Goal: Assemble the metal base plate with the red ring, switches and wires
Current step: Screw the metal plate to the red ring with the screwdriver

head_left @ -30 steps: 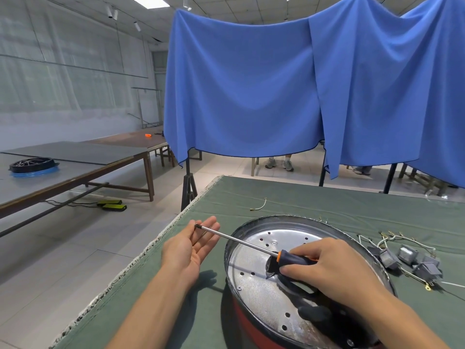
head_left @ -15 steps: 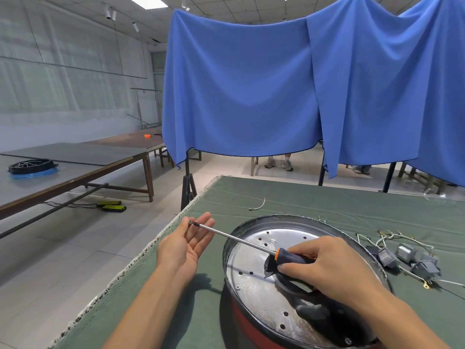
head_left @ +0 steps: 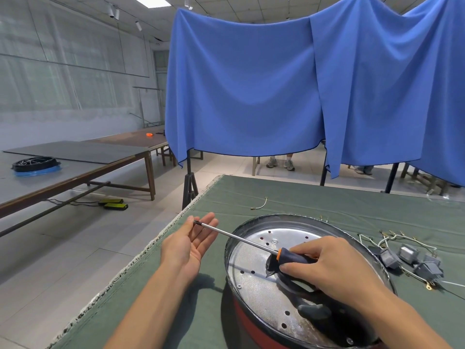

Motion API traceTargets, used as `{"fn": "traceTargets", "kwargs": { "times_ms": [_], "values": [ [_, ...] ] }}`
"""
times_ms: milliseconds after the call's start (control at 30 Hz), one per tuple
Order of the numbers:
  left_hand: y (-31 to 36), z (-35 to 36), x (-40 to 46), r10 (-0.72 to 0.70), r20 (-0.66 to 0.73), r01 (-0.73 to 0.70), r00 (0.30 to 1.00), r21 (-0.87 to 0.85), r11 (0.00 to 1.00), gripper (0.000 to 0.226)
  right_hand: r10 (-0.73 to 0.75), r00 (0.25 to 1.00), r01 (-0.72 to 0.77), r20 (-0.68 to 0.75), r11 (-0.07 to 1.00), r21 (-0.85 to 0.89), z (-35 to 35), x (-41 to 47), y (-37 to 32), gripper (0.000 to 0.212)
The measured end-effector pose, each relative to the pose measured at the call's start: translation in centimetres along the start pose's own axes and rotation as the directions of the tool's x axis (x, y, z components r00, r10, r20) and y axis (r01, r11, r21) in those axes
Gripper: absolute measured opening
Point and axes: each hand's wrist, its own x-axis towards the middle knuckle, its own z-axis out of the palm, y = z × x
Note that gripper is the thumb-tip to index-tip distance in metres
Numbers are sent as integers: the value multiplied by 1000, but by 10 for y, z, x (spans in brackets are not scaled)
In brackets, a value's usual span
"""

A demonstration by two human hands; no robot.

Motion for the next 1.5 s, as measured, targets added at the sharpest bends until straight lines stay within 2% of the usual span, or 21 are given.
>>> {"fn": "traceTargets", "kwargs": {
  "times_ms": [300, 500, 600, 833, 1033, 1233, 1367, 1433, 1500],
  "values": [
    [-7, -3, 4, 193, -23, -186, 981, 178, 966, 22, 17, 1000, -17, 26, 1000, 22, -1, -2, -1, 29],
    [-7, -2, 4, 276, 1, -268, 961, 246, 931, 25, 33, 997, -42, 70, 990, 135, -2, -1, 1, 31],
    [-6, -1, 3, 266, 8, -261, 964, 218, 940, 25, 38, 996, -50, 77, 985, 165, -2, -1, 1, 27],
    [-7, 0, 0, 247, 14, -246, 969, 153, 957, 26, 63, 992, -90, 114, 962, 258, -2, -1, 0, 3],
    [-8, 2, 0, 233, 43, -237, 971, 123, 964, 22, 82, 986, -127, 144, 933, 337, -3, 0, 0, 2],
    [-5, 3, -4, 168, 87, -174, 982, 69, 982, 22, 83, 987, -122, 137, 942, 312, -2, 0, -2, 11],
    [-12, 10, -12, 131, 169, -155, 977, 142, 978, 24, 70, 987, -117, 143, 927, 355, 0, 0, -3, 14],
    [-16, 15, -18, 116, 233, -163, 966, 192, 968, 24, 81, 983, -144, 166, 896, 419, -1, 0, -6, 12],
    [-15, 21, -22, 117, 260, -171, 959, 197, 965, 23, 110, 972, -208, 206, 809, 551, -4, 2, -6, 15]
  ]
}}
